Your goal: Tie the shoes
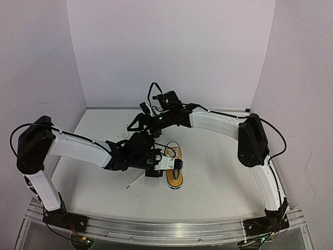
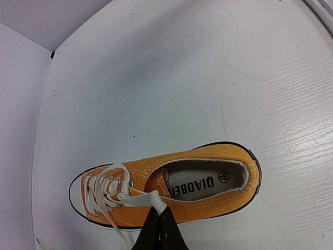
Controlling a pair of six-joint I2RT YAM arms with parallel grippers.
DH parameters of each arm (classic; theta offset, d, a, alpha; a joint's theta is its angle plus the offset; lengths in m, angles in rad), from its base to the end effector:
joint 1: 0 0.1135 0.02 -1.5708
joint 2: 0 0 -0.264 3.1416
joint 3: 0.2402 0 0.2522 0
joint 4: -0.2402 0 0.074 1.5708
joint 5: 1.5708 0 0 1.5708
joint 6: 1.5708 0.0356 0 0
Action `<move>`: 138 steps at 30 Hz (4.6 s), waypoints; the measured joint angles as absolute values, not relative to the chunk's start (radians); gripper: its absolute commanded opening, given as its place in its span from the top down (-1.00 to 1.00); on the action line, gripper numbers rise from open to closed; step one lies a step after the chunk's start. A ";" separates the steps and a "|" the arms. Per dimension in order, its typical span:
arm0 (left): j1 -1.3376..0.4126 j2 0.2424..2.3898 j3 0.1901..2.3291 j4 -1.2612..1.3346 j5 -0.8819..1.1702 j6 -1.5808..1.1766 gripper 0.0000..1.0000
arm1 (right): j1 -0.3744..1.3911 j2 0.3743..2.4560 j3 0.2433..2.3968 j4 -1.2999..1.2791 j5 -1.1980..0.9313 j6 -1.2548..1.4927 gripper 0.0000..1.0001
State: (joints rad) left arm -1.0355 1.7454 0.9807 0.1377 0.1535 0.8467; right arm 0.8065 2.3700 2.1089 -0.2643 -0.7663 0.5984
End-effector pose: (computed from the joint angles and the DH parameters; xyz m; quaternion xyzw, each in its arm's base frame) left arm 0.1854 -0.3232 0.1831 0.7383 0.4948 -0.1107 0.4448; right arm 0.3611 0.4124 0.2423 -0.2691 0.7799 0.5464 0.1441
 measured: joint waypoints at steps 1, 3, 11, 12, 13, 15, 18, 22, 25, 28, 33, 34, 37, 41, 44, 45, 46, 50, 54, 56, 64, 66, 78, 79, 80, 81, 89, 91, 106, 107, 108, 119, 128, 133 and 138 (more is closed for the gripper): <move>-1.036 1.745 0.981 0.138 0.154 0.847 1.00 | 0.806 2.364 2.100 -0.265 -0.762 0.587 -0.81; -1.036 1.745 0.981 0.139 0.153 0.846 1.00 | 0.799 2.332 2.057 -0.268 -0.751 0.565 -0.79; -1.036 1.746 0.981 0.153 0.138 0.839 1.00 | 0.684 1.983 1.700 -0.282 -0.669 0.463 -0.57; -1.035 1.746 0.981 0.162 0.132 0.838 1.00 | 0.666 1.933 1.658 -0.281 -0.653 0.453 -0.52; -1.035 1.747 0.981 0.170 0.127 0.837 1.00 | 0.647 1.881 1.614 -0.280 -0.638 0.443 -0.48; -1.034 1.752 0.981 0.190 0.123 0.835 1.00 | 0.625 1.792 1.536 -0.265 -0.608 0.428 -0.44; -1.028 1.765 0.981 0.221 0.120 0.826 1.00 | 0.623 1.684 1.394 -0.233 -0.578 0.418 -0.33; -1.014 1.774 0.981 0.249 0.126 0.811 1.00 | 0.630 1.629 1.214 -0.191 -0.572 0.434 -0.10; -1.000 1.774 0.981 0.277 0.131 0.804 1.00 | 0.633 1.627 1.100 -0.138 -0.589 0.472 0.00; -0.988 1.777 0.981 0.303 0.137 0.790 1.00 | 0.639 1.628 1.021 -0.087 -0.611 0.517 0.03; -0.973 1.796 0.981 0.329 0.151 0.773 1.00 | 0.664 1.630 1.000 -0.011 -0.630 0.554 0.10; -0.970 1.800 0.981 0.335 0.155 0.769 1.00 | 0.668 1.633 1.001 0.003 -0.633 0.557 0.10; -0.967 1.809 0.981 0.342 0.159 0.760 1.00 | 0.682 1.656 1.001 0.037 -0.644 0.562 0.12; -0.964 1.820 0.981 0.342 0.163 0.757 1.00 | 0.697 1.697 1.007 0.056 -0.651 0.569 0.19; -0.959 1.824 0.981 0.343 0.166 0.751 1.00 | 0.703 1.715 1.008 0.060 -0.656 0.573 0.24; -0.956 1.824 0.981 0.348 0.167 0.749 1.00 | 0.703 1.718 1.008 0.060 -0.656 0.574 0.24; -0.954 1.824 0.981 0.351 0.169 0.748 1.00 | 0.703 1.719 1.008 0.060 -0.658 0.576 0.24; -0.944 1.824 0.981 0.362 0.180 0.736 1.00 | 0.703 1.720 1.010 0.063 -0.663 0.577 0.26; -0.941 1.825 0.981 0.368 0.187 0.732 1.00 | 0.706 1.726 1.015 0.068 -0.667 0.578 0.30; -0.941 1.825 0.981 0.368 0.191 0.731 1.00 | 0.706 1.738 1.024 0.071 -0.668 0.578 0.33; -0.940 1.830 0.981 0.364 0.199 0.731 0.99 | 0.708 1.782 1.049 0.089 -0.682 0.584 0.93; -0.939 1.832 0.981 0.363 0.199 0.731 0.87 | 0.708 1.782 1.052 0.092 -0.686 0.584 1.00; -0.898 1.780 0.959 0.290 0.159 0.720 0.29 | 0.708 1.782 1.053 0.091 -0.679 0.588 1.00; -0.886 1.763 0.954 0.277 0.148 0.715 0.27 | 0.708 1.782 1.053 0.091 -0.677 0.588 1.00; -0.873 1.747 0.953 0.264 0.129 0.710 0.25 | 0.708 1.782 1.053 0.091 -0.675 0.588 1.00; -0.860 1.733 0.954 0.252 0.108 0.702 0.23 | 0.708 1.782 1.053 0.091 -0.673 0.588 1.00; -0.798 1.757 1.088 -0.037 -0.008 0.683 0.16 | 0.708 1.782 1.053 0.090 -0.667 0.588 1.00; -0.788 1.788 1.137 -0.126 0.002 0.690 0.13 | 0.708 1.782 1.053 0.089 -0.667 0.588 1.00; -0.625 2.080 1.641 -0.690 0.299 0.849 0.20 | 0.708 1.782 1.053 0.090 -0.663 0.588 1.00; -0.629 2.095 1.656 -0.713 0.306 0.862 0.21 | 0.708 1.782 1.053 0.090 -0.663 0.588 1.00; -0.634 2.105 1.665 -0.731 0.310 0.871 0.22 | 0.708 1.782 1.053 0.090 -0.663 0.588 1.00; -0.686 2.215 1.744 -0.877 0.219 0.927 0.24 | 0.708 1.782 1.053 0.089 -0.664 0.595 1.00; -0.684 2.284 1.827 -0.954 0.155 0.947 0.44 | 0.708 1.782 1.055 0.089 -0.664 0.597 1.00; -0.684 2.305 1.849 -1.002 0.138 0.950 0.86 | 0.708 1.782 1.055 0.089 -0.664 0.599 1.00; -0.684 2.303 1.843 -1.009 0.138 0.944 1.00 | 0.708 1.782 1.055 0.089 -0.664 0.599 1.00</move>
